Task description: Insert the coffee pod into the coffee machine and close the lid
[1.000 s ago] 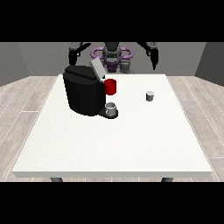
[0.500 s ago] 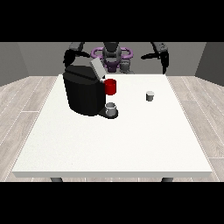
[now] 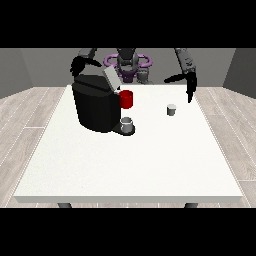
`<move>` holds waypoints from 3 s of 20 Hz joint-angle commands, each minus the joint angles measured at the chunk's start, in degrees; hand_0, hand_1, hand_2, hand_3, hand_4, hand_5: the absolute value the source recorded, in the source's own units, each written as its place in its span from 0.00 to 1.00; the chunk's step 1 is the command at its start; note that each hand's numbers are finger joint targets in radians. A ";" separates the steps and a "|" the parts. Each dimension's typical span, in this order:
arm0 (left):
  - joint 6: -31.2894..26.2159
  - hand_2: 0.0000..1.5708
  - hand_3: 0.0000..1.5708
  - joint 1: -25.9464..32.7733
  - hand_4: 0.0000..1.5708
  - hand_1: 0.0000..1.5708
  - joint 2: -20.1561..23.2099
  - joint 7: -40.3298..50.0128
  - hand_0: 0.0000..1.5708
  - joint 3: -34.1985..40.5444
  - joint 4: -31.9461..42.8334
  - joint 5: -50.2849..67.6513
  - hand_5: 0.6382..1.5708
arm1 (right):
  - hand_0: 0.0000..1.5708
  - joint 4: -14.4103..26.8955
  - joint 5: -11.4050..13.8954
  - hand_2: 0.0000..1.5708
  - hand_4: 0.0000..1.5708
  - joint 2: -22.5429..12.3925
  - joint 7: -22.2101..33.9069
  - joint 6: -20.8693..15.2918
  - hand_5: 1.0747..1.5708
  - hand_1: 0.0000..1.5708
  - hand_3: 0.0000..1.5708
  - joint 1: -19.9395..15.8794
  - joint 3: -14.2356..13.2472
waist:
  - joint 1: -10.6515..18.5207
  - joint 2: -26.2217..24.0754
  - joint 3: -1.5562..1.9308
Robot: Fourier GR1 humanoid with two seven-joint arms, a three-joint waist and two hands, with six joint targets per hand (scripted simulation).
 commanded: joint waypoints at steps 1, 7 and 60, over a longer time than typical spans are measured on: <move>1.18 0.00 0.00 -4.76 0.00 0.00 0.84 -0.59 0.00 0.16 7.68 -2.64 1.00 | 0.00 -0.11 0.81 0.00 0.08 -0.15 1.19 -0.08 1.00 0.00 0.00 -1.18 0.60 | -0.50 1.58 -0.01; 1.67 0.00 0.00 -8.55 0.00 0.00 0.42 -0.52 0.00 -2.58 13.17 -6.86 1.00 | 0.00 0.95 1.68 0.00 0.22 0.00 6.38 -2.79 1.00 0.00 0.00 -5.04 0.46 | 0.59 2.19 -0.01; 9.67 0.88 0.86 -25.39 0.37 0.84 3.69 -15.39 0.84 -10.10 29.58 -31.30 1.00 | 0.00 15.46 -1.63 0.00 0.27 -1.11 2.85 -3.31 1.00 0.00 0.00 -9.12 -5.25 | 1.35 0.47 0.02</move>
